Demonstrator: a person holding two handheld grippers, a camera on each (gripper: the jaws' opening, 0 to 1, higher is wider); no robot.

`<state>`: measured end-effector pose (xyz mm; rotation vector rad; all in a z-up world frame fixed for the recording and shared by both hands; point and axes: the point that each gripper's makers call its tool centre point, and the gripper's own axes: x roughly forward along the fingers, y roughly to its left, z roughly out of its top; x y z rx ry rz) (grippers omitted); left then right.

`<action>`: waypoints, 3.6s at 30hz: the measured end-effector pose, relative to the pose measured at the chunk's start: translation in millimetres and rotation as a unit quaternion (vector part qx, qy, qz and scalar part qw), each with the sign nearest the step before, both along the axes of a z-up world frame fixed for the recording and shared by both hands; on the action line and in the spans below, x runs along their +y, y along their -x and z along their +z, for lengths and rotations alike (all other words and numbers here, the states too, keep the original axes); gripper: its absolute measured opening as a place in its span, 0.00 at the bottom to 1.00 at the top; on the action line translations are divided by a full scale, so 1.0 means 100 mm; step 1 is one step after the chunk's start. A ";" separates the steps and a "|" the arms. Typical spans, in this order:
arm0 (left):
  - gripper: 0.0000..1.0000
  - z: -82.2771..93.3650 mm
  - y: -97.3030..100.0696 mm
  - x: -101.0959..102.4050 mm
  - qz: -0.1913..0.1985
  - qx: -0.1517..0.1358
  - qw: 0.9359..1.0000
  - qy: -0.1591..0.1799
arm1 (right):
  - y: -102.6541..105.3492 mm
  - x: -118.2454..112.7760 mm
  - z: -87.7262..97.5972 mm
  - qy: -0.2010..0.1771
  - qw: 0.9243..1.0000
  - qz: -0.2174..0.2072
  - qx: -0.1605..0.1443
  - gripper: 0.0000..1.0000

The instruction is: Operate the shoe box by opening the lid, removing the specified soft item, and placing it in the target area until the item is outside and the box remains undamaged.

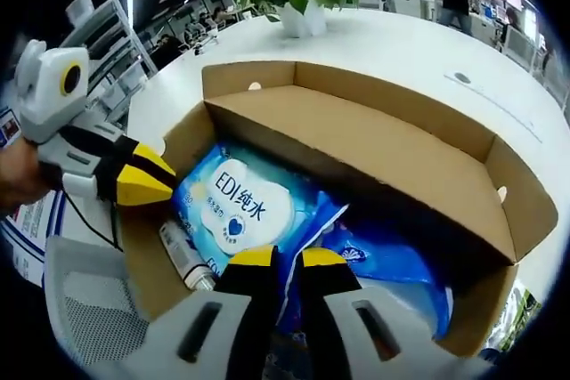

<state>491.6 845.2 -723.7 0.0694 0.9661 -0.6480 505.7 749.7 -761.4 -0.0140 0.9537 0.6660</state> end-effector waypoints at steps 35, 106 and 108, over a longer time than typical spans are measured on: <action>0.07 -0.01 0.03 -0.02 0.002 0.000 1.000 -0.004 | 0.01 -0.15 0.15 -0.012 1.000 -0.005 -0.024 0.00; 0.07 -0.15 -0.08 -0.28 -0.028 0.012 1.000 -0.006 | 0.12 -0.81 0.18 0.010 0.998 -0.053 -0.028 0.00; 0.07 -0.16 -0.09 -0.29 -0.029 0.013 0.999 -0.007 | 0.11 -0.81 0.17 0.010 0.998 -0.054 -0.028 0.00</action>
